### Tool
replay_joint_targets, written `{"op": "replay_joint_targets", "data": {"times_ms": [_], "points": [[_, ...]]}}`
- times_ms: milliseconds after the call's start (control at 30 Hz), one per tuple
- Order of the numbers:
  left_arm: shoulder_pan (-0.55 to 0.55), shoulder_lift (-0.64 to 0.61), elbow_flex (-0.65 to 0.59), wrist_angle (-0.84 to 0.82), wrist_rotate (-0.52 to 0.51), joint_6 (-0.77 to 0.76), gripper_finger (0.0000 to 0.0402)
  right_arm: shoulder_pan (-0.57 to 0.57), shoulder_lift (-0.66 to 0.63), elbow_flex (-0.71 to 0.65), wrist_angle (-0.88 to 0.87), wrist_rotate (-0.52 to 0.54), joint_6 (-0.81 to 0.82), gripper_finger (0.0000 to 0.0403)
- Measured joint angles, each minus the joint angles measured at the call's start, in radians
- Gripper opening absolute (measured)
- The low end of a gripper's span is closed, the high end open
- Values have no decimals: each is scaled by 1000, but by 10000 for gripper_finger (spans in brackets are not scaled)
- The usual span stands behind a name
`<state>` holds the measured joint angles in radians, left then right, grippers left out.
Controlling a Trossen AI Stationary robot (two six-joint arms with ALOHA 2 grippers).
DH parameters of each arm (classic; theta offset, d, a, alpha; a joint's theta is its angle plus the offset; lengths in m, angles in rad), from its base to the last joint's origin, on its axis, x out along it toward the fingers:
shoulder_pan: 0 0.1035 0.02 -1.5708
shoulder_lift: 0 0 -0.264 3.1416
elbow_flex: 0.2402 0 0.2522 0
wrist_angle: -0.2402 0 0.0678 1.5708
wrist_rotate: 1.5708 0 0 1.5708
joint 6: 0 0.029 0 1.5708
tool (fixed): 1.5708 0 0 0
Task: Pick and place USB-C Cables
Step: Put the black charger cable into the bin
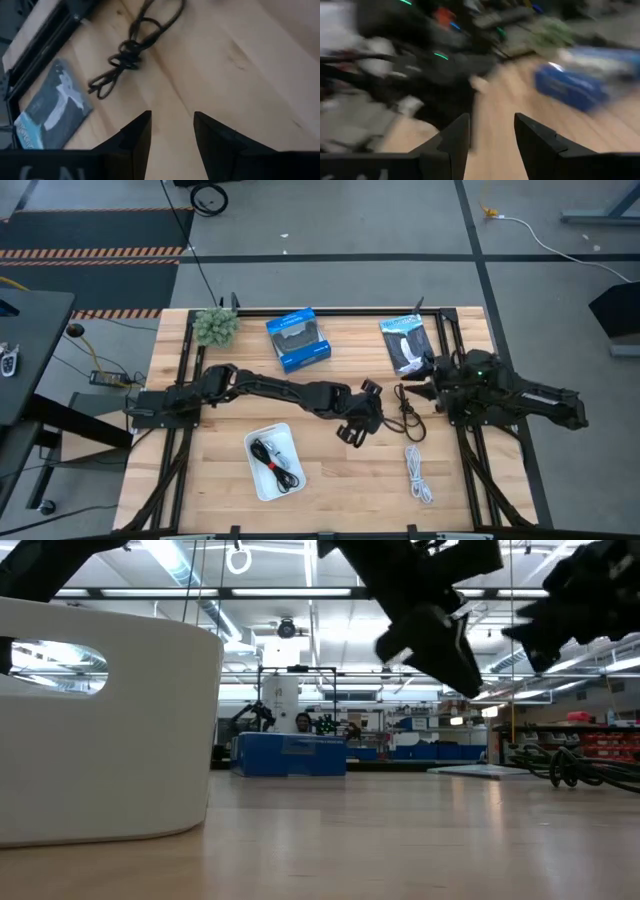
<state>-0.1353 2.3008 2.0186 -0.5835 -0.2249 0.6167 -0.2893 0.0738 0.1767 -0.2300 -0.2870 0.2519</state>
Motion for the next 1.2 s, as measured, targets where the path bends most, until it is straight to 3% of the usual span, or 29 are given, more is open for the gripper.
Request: {"op": "replay_joint_targets", "data": {"times_ms": [133,300,567,800,1000,1100,1200], "points": [[-17,-11,-1,-66,-2,7,156,13,53,26,-2,86,12,162],[-28,-21,0,-154,-17,8,156,30,160,32,67,178,143,162],[-75,-87,0,-247,-56,-16,155,47,433,73,23,196,194,162],[-109,-127,0,-331,-57,-71,155,100,670,266,-163,139,300,162],[-124,-132,0,-434,-56,-154,155,158,826,382,-411,240,350,162],[-134,-132,0,-487,-55,-188,155,159,874,406,-491,195,357,162],[-144,-132,0,-500,-56,-194,155,159,897,410,-477,86,362,162]]}}
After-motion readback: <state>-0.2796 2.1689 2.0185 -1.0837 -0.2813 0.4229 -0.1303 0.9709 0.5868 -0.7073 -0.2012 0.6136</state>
